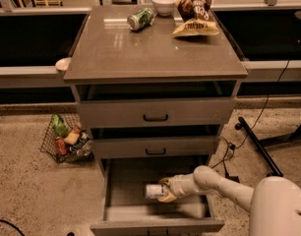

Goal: Pick blue plastic bottle from bottom drawer and place on counter

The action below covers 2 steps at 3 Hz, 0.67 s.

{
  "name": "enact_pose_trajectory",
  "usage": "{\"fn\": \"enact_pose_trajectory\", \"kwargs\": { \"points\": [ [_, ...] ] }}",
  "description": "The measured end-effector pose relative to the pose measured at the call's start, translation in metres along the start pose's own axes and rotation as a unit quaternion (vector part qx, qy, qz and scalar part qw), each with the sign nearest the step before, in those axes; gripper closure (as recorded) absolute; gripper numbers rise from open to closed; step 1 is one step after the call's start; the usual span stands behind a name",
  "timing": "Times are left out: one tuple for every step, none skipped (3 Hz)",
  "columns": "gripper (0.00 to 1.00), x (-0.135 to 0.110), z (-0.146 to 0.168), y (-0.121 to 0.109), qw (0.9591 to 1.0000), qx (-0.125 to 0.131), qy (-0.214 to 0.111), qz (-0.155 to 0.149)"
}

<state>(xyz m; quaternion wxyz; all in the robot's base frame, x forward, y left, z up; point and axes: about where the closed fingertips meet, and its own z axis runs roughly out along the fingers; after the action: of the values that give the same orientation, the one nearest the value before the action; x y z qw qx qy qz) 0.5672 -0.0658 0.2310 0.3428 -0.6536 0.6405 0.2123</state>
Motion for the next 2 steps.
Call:
{"fn": "enact_pose_trajectory", "kwargs": {
  "points": [
    [1.00, 0.000, 0.001, 0.000, 1.0000, 0.000, 0.000, 0.000],
    [1.00, -0.025, -0.019, -0.006, 0.9994, -0.001, -0.005, -0.035]
  ]
}}
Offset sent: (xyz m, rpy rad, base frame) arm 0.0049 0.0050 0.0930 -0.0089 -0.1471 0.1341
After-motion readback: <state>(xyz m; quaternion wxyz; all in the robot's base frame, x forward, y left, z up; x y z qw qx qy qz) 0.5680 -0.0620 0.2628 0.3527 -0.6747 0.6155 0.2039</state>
